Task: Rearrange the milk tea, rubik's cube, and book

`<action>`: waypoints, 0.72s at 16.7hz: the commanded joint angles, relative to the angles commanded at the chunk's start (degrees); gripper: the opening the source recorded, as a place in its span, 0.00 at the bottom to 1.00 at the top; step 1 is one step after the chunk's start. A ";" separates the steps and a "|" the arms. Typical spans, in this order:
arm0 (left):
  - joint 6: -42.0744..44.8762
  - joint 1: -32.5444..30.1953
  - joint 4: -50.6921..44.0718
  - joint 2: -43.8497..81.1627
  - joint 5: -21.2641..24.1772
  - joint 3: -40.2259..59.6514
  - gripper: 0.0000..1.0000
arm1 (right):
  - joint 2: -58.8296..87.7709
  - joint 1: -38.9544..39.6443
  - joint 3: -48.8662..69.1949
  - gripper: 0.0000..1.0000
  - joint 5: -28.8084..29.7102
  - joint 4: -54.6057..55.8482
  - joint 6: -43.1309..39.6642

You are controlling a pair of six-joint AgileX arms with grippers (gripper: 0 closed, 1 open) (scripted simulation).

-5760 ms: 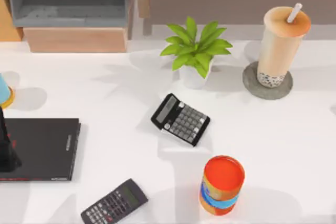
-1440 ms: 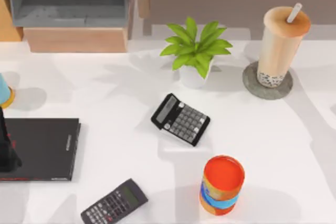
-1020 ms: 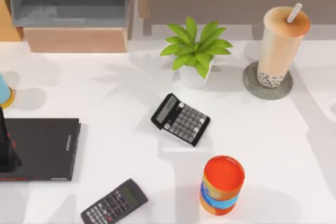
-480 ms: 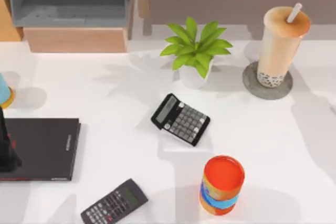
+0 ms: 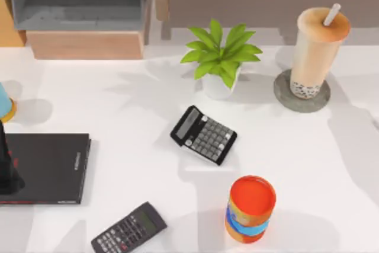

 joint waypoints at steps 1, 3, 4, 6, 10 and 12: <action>0.00 0.00 0.00 0.00 0.00 0.00 1.00 | 0.00 0.00 0.00 0.38 0.00 0.00 0.00; 0.00 0.00 0.00 0.00 0.00 0.00 1.00 | 0.00 0.00 0.00 0.53 0.00 0.00 0.00; 0.00 0.00 0.00 0.00 0.00 0.00 1.00 | 0.00 0.00 0.00 0.60 0.00 0.00 0.00; 0.00 0.00 0.00 0.00 0.00 0.00 1.00 | 0.00 0.00 0.00 0.75 0.00 0.00 0.00; 0.00 0.00 0.00 0.00 0.00 0.00 1.00 | 0.00 0.00 0.00 1.00 0.00 0.00 0.00; 0.00 0.00 0.00 0.00 0.00 0.00 1.00 | 0.00 0.00 0.00 1.00 0.00 0.00 0.00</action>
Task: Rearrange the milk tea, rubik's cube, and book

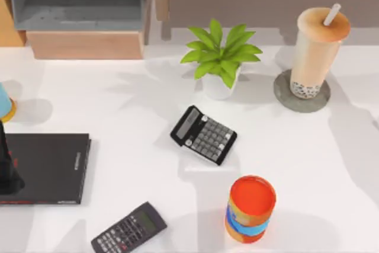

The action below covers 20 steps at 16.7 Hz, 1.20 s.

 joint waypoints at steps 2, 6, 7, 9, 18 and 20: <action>0.00 0.00 0.00 0.00 0.00 0.00 1.00 | 0.00 0.00 0.00 1.00 0.00 0.00 0.00; 0.00 0.00 0.00 0.00 0.00 0.00 1.00 | -0.04 0.17 -0.02 1.00 0.00 0.01 0.00; 0.00 0.00 0.00 0.00 0.00 0.00 1.00 | -0.18 0.19 -0.21 1.00 0.02 0.05 0.01; 0.00 0.00 0.00 0.00 0.00 0.00 1.00 | -1.55 0.38 -2.07 1.00 0.24 0.50 0.04; 0.00 0.00 0.00 0.00 0.00 0.00 1.00 | -6.86 1.03 -9.37 1.00 1.03 2.39 0.04; 0.00 0.00 0.00 0.00 0.00 0.00 1.00 | -7.41 0.94 -9.83 1.00 0.93 2.36 0.04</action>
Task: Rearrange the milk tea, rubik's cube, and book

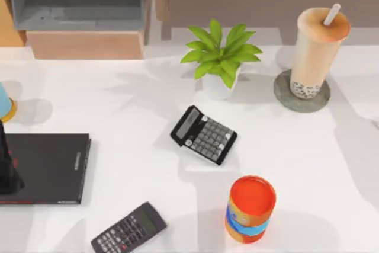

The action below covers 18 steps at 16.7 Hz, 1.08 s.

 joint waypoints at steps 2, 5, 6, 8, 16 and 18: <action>0.00 0.00 0.00 0.00 0.00 0.00 1.00 | -2.88 -0.42 -2.59 1.00 -0.49 -0.11 -0.03; 0.00 0.00 0.00 0.00 0.00 0.00 1.00 | -11.46 -1.65 -10.78 1.00 -1.90 -0.43 -0.10; 0.00 0.00 0.00 0.00 0.00 0.00 1.00 | -15.30 -2.18 -14.54 1.00 -2.50 -0.57 -0.13; 0.00 0.00 0.00 0.00 0.00 0.00 1.00 | -24.22 -3.38 -23.30 1.00 -3.88 -0.87 -0.20; 0.00 0.00 0.00 0.00 0.00 0.00 1.00 | -69.40 -9.67 -66.21 1.00 -10.96 -2.44 -0.56; 0.00 0.00 0.00 0.00 0.00 0.00 1.00 | -80.28 -11.22 -76.88 1.00 -12.70 -2.82 -0.65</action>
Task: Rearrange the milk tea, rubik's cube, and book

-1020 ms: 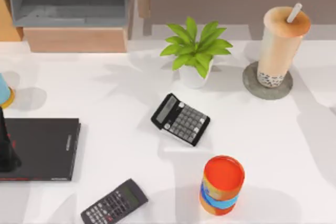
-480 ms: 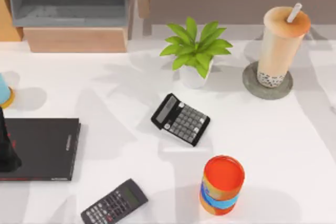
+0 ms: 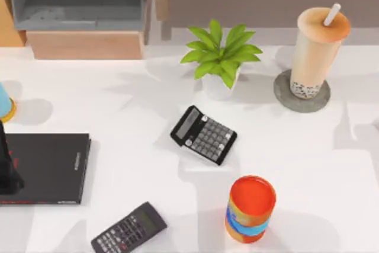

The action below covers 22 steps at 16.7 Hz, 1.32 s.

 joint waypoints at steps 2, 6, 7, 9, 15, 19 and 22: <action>0.00 0.00 0.00 0.00 0.00 0.00 1.00 | -9.53 -1.41 -9.37 1.00 -1.57 -0.34 -0.08; 0.00 0.00 0.00 0.00 0.00 0.00 1.00 | -22.15 -3.53 -21.66 1.00 -3.89 -0.86 -0.20; 0.00 0.00 0.00 0.00 0.00 0.00 1.00 | -23.79 -3.84 -23.25 1.00 -4.24 -0.94 -0.21; 0.00 0.00 0.00 0.00 0.00 0.00 1.00 | -25.25 -4.15 -24.66 1.00 -4.59 -1.01 -0.24; 0.01 -0.10 0.35 0.64 -0.09 0.60 1.00 | -25.25 -4.15 -24.66 1.00 -4.59 -1.01 -0.24; 0.14 -1.27 4.60 9.14 -1.21 8.29 1.00 | -25.25 -4.15 -24.66 1.00 -4.59 -1.01 -0.24; 0.23 -2.77 9.96 21.77 -2.62 18.32 1.00 | -25.25 -4.15 -24.66 1.00 -4.59 -1.01 -0.24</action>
